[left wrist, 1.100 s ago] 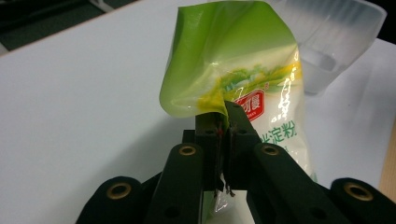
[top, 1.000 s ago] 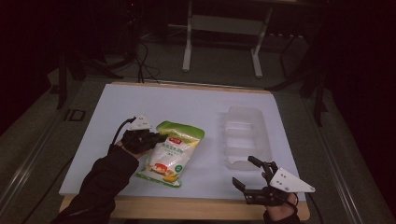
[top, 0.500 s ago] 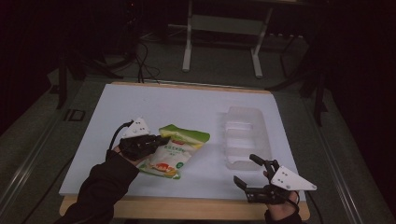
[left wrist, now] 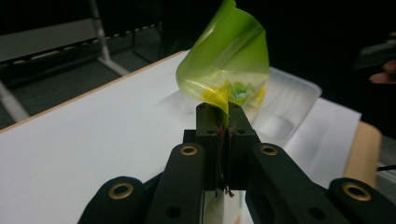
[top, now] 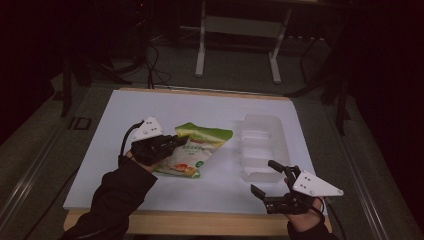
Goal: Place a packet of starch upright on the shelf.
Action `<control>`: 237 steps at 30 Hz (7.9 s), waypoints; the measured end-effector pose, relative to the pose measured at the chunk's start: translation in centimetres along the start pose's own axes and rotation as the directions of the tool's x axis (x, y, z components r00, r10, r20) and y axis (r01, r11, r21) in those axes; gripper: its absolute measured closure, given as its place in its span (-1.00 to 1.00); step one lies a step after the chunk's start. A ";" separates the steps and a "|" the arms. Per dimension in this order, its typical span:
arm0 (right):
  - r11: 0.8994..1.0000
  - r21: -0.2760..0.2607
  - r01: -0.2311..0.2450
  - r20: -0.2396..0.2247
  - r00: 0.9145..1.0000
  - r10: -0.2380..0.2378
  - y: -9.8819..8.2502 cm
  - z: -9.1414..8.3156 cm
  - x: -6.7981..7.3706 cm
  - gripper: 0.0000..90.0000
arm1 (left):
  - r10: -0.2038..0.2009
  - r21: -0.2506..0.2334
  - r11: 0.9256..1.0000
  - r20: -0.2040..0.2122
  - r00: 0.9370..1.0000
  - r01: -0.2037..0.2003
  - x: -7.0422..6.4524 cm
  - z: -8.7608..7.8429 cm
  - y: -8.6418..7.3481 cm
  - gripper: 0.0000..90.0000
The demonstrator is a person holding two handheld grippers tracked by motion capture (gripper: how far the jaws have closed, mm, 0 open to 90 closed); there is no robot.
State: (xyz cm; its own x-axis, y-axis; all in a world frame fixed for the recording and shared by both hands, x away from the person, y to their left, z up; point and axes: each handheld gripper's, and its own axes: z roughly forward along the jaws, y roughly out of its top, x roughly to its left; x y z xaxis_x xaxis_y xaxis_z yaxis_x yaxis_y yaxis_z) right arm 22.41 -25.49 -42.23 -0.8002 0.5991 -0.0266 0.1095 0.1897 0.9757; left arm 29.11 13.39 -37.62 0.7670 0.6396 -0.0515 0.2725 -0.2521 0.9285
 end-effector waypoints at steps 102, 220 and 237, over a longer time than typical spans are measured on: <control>0.988 0.119 -0.098 0.147 0.986 0.080 5.9 6.9 -20.0 0.92 | -0.018 -0.034 0.999 0.189 0.982 0.024 0.2 0.0 -12.2 -0.97; 0.985 0.147 -0.088 0.017 0.996 0.087 -2.8 1.7 -0.3 -0.72 | -0.008 -0.027 1.000 0.217 0.976 0.014 -0.2 0.2 -13.2 -0.97; 0.990 0.137 0.024 0.050 0.998 -0.031 -4.3 1.0 0.8 -0.75 | -0.006 -0.027 1.000 0.218 0.976 0.012 -0.4 0.1 -13.4 -0.97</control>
State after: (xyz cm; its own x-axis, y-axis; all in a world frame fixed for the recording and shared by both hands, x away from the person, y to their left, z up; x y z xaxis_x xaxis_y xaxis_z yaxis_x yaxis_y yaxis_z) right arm 21.89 -25.10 -46.64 -0.7731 0.6307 -0.0680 0.1697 0.3090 0.9358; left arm 25.17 16.47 -50.07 0.8735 0.4674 -0.1362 0.2661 -0.2242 0.9375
